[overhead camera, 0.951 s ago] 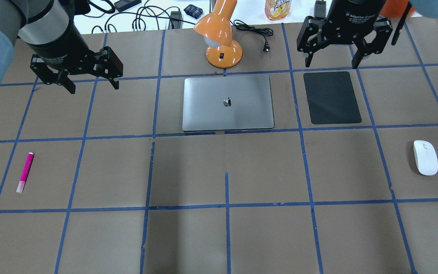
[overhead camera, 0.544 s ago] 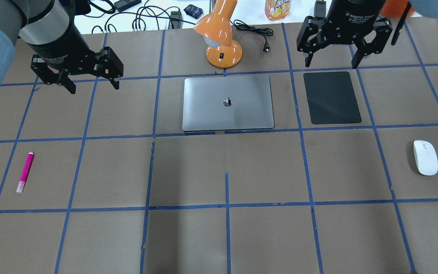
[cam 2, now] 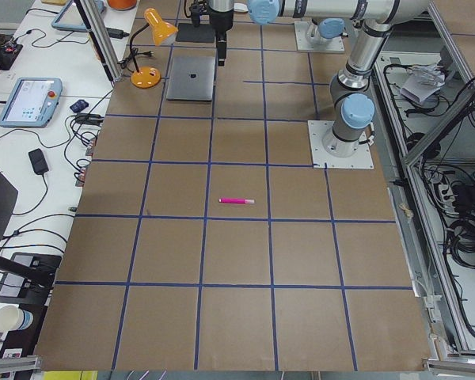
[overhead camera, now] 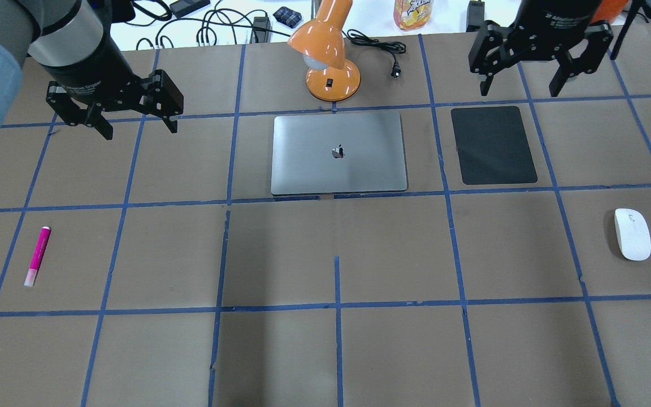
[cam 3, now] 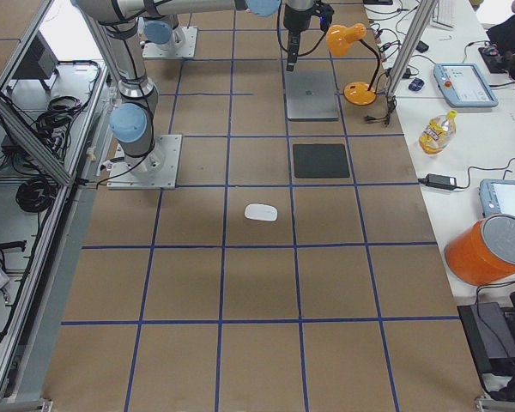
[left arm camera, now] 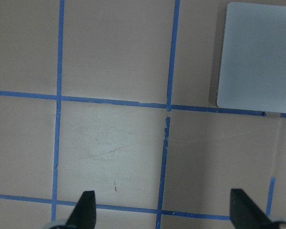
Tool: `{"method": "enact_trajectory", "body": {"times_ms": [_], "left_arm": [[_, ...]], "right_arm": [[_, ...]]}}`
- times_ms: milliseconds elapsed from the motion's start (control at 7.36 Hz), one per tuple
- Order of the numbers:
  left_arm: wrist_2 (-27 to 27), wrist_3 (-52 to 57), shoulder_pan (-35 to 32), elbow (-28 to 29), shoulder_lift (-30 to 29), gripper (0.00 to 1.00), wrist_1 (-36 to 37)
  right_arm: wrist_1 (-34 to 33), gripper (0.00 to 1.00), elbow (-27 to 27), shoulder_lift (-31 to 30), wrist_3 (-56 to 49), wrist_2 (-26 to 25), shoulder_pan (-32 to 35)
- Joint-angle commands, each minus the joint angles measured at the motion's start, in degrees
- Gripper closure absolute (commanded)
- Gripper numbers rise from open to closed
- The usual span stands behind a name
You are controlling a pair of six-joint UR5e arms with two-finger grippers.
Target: Place pen and mouse around notebook
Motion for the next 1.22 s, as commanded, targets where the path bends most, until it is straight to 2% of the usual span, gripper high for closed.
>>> {"method": "enact_trajectory", "body": {"times_ms": [0, 136, 408, 544, 680, 816, 1087], "left_arm": [[0.06, 0.0, 0.0, -0.08, 0.2, 0.0, -0.04], [0.32, 0.09, 0.52, -0.08, 0.2, 0.0, -0.12], [0.76, 1.22, 1.58, -0.08, -0.59, 0.0, 0.23], [0.85, 6.02, 4.28, -0.61, -0.68, 0.0, -0.12], [0.5, 12.24, 8.74, -3.05, -0.68, 0.0, 0.31], [0.59, 13.96, 12.44, -5.94, -0.51, 0.0, 0.58], [0.41, 16.08, 15.55, -7.02, -0.15, 0.0, 0.67]], "right_arm": [[-0.14, 0.0, 0.34, 0.38, -9.99, -0.23, -12.72], [0.03, 0.0, 0.96, 0.73, -19.03, -0.23, -20.19], [-2.14, 0.0, 3.93, 4.84, -25.42, -1.71, -26.31], [-8.69, 0.0, 6.65, 6.95, -28.06, -3.2, -27.99], [-11.45, 0.0, 10.07, 7.32, -29.48, -3.13, -29.74], [-15.92, 0.0, 14.63, 7.93, -31.67, -3.13, -29.94], [-31.97, 0.0, 26.74, 9.7, -35.79, -2.7, -32.99]]}}
